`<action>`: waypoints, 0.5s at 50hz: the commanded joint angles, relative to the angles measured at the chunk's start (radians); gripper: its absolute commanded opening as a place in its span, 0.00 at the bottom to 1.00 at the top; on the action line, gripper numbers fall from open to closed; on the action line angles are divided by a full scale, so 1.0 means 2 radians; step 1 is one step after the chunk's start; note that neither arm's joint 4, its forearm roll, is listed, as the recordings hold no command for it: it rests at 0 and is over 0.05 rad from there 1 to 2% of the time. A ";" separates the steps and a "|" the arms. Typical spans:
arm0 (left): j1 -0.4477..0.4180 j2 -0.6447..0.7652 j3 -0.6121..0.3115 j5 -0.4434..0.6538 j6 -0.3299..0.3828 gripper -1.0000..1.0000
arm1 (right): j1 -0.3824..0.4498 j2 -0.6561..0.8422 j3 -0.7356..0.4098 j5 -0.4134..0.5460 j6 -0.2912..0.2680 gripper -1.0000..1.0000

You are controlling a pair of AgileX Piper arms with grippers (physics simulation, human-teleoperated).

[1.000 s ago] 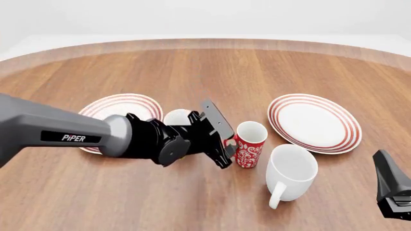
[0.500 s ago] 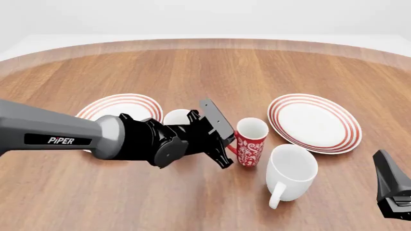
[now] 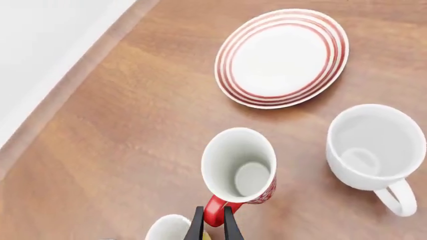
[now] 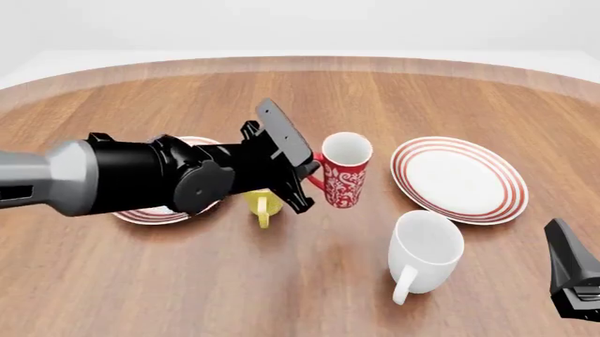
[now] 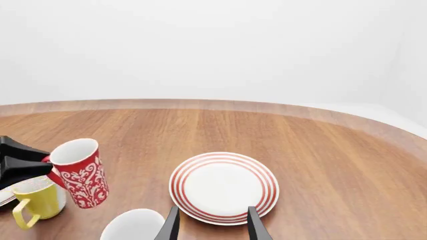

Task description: Put the red mug on the left plate.

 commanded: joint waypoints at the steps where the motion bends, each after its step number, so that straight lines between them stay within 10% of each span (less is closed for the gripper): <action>1: 0.010 -0.059 0.024 0.019 0.032 0.00 | 0.001 0.000 0.000 0.000 0.000 1.00; 25: 0.097 -0.153 0.013 0.072 0.060 0.00 | 0.001 0.000 0.000 0.000 0.000 1.00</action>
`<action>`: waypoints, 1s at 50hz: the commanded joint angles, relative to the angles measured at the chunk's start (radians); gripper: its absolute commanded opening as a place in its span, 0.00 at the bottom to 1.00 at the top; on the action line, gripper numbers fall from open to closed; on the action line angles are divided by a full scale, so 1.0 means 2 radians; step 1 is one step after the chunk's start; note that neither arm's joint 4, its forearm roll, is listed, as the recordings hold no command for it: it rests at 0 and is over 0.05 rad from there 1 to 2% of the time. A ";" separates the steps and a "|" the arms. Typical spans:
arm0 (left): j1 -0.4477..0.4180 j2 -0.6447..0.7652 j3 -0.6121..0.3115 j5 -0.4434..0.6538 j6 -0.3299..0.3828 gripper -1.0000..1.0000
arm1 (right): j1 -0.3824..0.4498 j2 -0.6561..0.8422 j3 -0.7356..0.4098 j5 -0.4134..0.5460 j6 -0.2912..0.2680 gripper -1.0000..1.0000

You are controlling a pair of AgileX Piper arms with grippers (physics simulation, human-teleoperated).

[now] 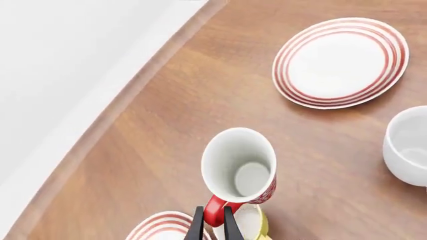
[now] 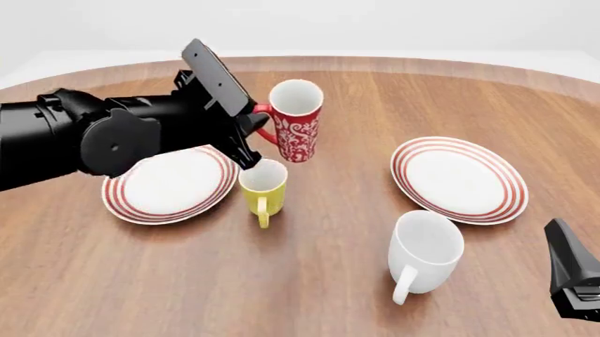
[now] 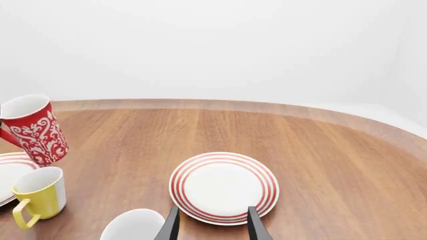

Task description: Put the red mug on the left plate.

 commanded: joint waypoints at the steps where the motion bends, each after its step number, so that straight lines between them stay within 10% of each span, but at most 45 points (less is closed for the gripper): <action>1: 0.030 -0.048 0.006 0.014 0.005 0.00 | 0.001 0.000 0.000 0.000 0.000 1.00; 50: 0.217 -0.055 0.016 0.009 -0.018 0.00 | 0.001 0.001 0.001 -0.001 0.000 1.00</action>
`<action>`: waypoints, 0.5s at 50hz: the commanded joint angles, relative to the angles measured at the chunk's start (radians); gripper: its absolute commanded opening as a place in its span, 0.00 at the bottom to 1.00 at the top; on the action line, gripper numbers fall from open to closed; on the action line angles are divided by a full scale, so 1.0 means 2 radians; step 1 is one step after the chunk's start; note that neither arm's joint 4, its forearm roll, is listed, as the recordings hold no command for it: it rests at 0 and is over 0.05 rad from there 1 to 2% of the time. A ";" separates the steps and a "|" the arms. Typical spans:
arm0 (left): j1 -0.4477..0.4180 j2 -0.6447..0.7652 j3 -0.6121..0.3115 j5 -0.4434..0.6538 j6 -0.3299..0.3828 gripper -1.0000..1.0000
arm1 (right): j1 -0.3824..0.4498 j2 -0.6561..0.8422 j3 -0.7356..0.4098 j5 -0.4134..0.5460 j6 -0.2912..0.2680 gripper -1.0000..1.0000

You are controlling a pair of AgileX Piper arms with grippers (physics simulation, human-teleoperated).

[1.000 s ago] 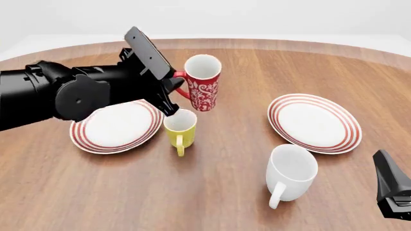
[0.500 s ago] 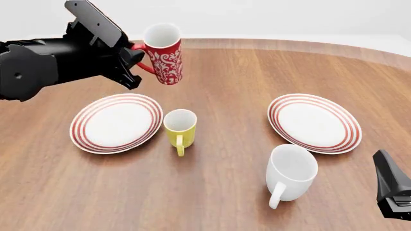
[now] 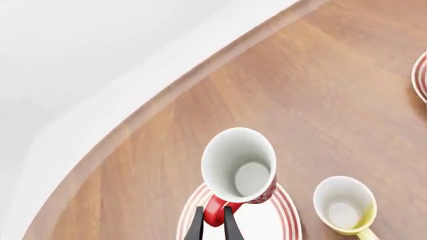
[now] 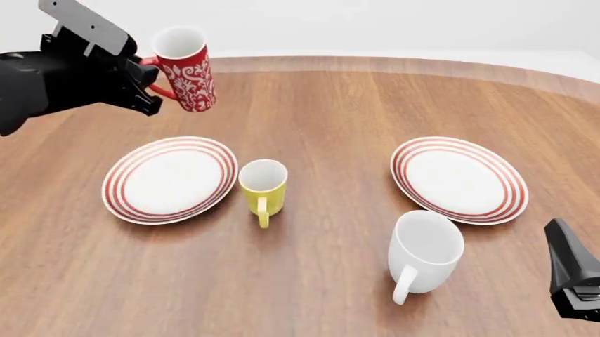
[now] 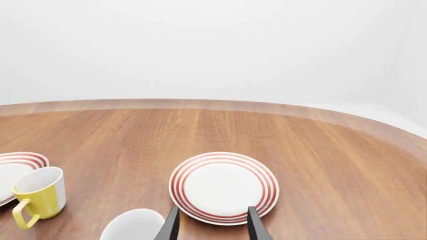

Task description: Put the red mug on the left plate.

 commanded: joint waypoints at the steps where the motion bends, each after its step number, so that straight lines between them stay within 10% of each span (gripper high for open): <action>1: 0.031 0.011 0.027 -0.031 0.005 0.00 | 0.001 0.000 0.000 -0.001 0.000 1.00; 25: 0.085 0.031 0.087 -0.085 -0.018 0.00 | 0.001 0.000 0.000 0.000 0.000 1.00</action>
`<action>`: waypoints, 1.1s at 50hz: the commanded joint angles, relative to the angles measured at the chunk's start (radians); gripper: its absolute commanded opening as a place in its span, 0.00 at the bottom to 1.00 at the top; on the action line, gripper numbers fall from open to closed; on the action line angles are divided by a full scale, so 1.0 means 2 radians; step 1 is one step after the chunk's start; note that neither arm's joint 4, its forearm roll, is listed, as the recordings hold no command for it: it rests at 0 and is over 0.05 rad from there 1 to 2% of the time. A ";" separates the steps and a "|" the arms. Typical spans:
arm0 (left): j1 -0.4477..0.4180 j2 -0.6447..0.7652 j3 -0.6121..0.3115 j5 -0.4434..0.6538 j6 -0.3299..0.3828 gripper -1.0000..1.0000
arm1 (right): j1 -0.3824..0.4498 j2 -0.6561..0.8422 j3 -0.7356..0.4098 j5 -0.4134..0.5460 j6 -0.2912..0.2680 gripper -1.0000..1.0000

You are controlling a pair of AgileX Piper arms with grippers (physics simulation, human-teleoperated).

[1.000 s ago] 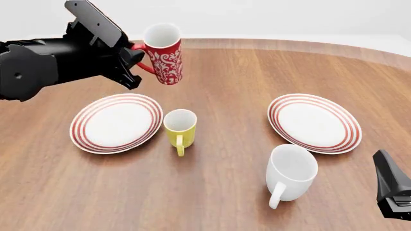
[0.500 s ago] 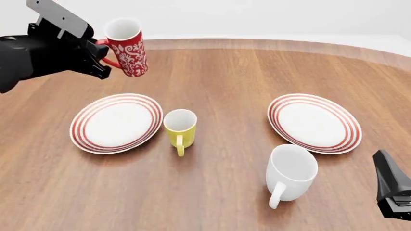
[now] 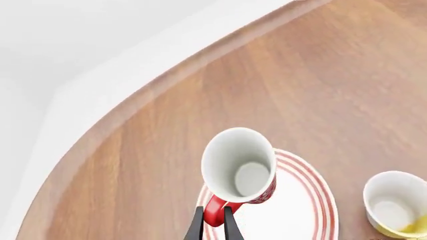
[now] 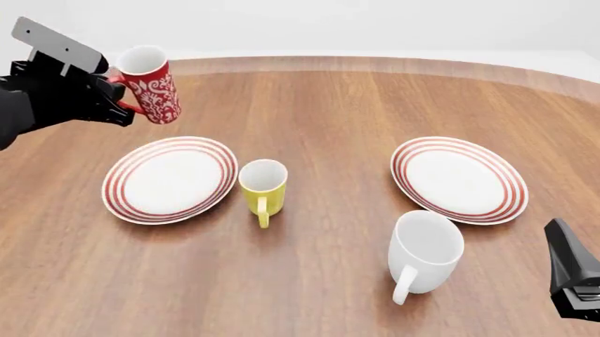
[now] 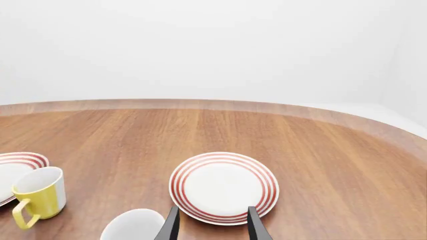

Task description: Put the red mug on the left plate.

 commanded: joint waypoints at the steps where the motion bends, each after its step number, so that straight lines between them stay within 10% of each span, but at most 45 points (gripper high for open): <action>1: 0.006 0.011 0.054 -0.049 -0.006 0.00 | 0.001 0.000 0.000 0.000 0.000 1.00; 55: 0.021 0.126 0.109 -0.167 -0.039 0.00 | 0.001 0.000 0.000 0.000 0.000 1.00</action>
